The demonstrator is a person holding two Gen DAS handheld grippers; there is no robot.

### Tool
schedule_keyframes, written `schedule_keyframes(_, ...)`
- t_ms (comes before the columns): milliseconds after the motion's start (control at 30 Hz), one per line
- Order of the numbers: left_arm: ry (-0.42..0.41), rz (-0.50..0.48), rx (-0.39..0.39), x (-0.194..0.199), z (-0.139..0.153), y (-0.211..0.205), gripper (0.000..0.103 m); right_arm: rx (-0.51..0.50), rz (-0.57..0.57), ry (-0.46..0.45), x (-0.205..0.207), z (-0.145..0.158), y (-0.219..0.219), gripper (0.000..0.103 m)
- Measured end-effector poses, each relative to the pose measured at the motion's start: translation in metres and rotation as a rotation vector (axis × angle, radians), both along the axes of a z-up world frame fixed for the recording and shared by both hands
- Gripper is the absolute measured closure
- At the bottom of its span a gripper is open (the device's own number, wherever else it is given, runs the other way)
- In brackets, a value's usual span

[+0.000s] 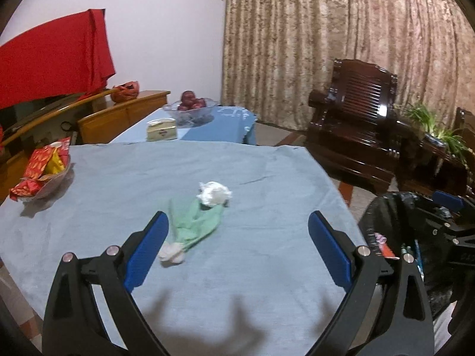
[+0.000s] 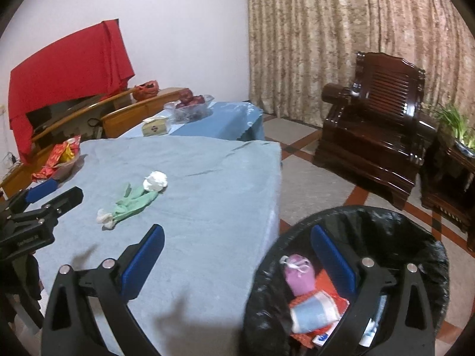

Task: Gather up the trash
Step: 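Move both grippers back toward the green glove and tissue on the table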

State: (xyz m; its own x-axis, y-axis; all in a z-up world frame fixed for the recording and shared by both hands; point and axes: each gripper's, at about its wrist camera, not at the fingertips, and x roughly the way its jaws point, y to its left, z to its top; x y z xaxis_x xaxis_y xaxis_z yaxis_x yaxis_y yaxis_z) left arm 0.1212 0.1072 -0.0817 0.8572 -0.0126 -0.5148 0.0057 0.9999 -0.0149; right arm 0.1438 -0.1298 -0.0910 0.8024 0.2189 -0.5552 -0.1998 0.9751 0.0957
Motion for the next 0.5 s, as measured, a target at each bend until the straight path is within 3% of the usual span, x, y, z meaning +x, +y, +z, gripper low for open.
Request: schedule_keyframes(500,0.079,0.132,0.032,0.046,-0.049,0.078,0.011,0.009,0.072,0.015,0.061,-0.030,0.073,0.006)
